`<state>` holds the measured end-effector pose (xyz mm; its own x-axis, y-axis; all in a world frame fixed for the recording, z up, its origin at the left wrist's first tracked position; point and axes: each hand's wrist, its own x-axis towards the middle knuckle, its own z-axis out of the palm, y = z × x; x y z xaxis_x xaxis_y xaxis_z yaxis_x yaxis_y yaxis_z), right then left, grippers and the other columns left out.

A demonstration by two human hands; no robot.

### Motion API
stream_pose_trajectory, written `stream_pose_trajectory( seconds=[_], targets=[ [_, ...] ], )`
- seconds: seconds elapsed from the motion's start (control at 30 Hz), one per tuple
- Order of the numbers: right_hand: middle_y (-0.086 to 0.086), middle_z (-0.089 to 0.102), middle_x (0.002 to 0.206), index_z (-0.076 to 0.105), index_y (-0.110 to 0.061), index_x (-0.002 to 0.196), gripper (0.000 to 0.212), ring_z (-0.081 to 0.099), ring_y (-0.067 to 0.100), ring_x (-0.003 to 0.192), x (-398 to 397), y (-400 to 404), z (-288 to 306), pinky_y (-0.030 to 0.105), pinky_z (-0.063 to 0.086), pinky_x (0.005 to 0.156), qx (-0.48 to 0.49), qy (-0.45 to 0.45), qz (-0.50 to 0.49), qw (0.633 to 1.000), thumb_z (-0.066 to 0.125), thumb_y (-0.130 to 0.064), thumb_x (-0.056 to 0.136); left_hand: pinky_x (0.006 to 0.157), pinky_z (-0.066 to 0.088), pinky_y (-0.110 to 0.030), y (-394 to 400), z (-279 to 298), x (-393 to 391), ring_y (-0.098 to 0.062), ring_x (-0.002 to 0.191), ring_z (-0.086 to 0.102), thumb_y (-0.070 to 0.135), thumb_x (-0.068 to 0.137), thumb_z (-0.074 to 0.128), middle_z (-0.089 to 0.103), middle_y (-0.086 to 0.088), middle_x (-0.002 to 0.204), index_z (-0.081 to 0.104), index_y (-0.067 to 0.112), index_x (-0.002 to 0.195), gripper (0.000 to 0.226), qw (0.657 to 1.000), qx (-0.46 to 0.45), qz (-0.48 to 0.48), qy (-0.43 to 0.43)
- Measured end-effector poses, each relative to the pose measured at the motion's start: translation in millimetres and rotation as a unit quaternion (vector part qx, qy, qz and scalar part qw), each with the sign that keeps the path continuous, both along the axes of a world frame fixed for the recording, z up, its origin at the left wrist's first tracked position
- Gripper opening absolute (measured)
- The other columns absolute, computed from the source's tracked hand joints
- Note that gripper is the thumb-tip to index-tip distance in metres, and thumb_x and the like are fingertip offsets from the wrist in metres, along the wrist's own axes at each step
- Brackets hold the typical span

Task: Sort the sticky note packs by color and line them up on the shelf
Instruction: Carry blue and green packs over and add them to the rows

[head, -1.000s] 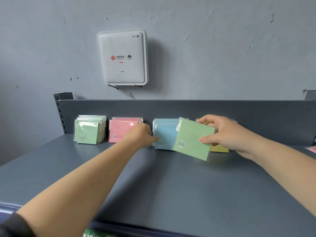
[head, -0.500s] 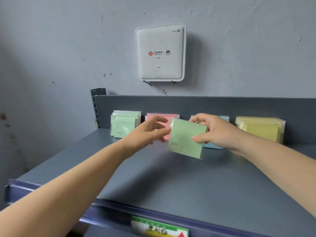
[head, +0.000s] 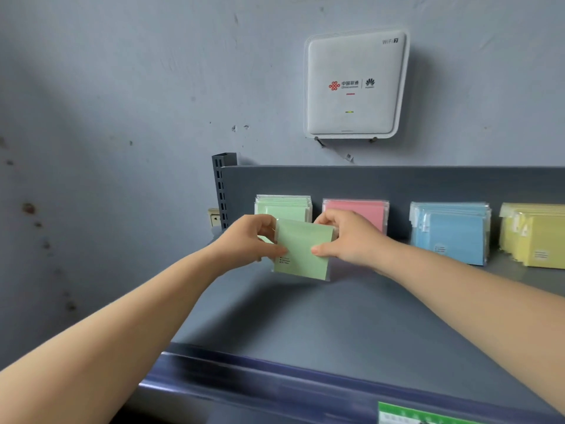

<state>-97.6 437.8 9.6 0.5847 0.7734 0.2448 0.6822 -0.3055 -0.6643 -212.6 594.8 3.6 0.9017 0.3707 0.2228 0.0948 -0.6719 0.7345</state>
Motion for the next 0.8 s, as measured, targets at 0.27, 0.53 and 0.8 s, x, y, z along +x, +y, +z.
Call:
stream_pose_trajectory(
  seconds=[0.27,0.53,0.8],
  targets=[
    [0.005,0.058,0.109,0.056,-0.012,0.114,0.036,0.052,0.019,0.088,-7.4,53.2,-9.1,0.021,0.034,0.068,-0.021,-0.121,-0.084,0.989,0.069,-0.017,0.080,0.066,0.048,-0.031,49.8,1.2,9.9,-0.023,0.076,0.067,0.021,0.078,0.071,0.071,-0.007,0.077,0.067,0.004,0.080,0.017,0.991,0.122,0.056,-0.001],
    [-0.001,0.048,0.129,0.048,-0.019,0.127,0.044,0.044,0.021,0.120,3.3,83.1,-11.3,0.032,0.043,0.089,-0.074,-0.239,-0.158,0.955,0.061,-0.029,0.086,0.073,0.050,-0.037,73.2,-4.5,34.8,-0.025,0.085,0.063,0.026,0.077,0.069,0.069,-0.005,0.086,0.066,0.007,0.085,0.022,0.984,0.149,0.097,-0.005],
    [0.003,0.040,0.126,0.042,-0.016,0.125,0.044,0.041,0.023,0.118,5.8,95.7,-14.6,0.034,0.044,0.086,-0.098,-0.296,-0.191,0.931,0.059,-0.032,0.087,0.075,0.052,-0.032,84.1,-14.5,40.7,-0.018,0.084,0.061,0.025,0.076,0.067,0.062,0.004,0.087,0.059,0.020,0.084,0.013,0.978,0.162,0.124,0.030]
  ],
)
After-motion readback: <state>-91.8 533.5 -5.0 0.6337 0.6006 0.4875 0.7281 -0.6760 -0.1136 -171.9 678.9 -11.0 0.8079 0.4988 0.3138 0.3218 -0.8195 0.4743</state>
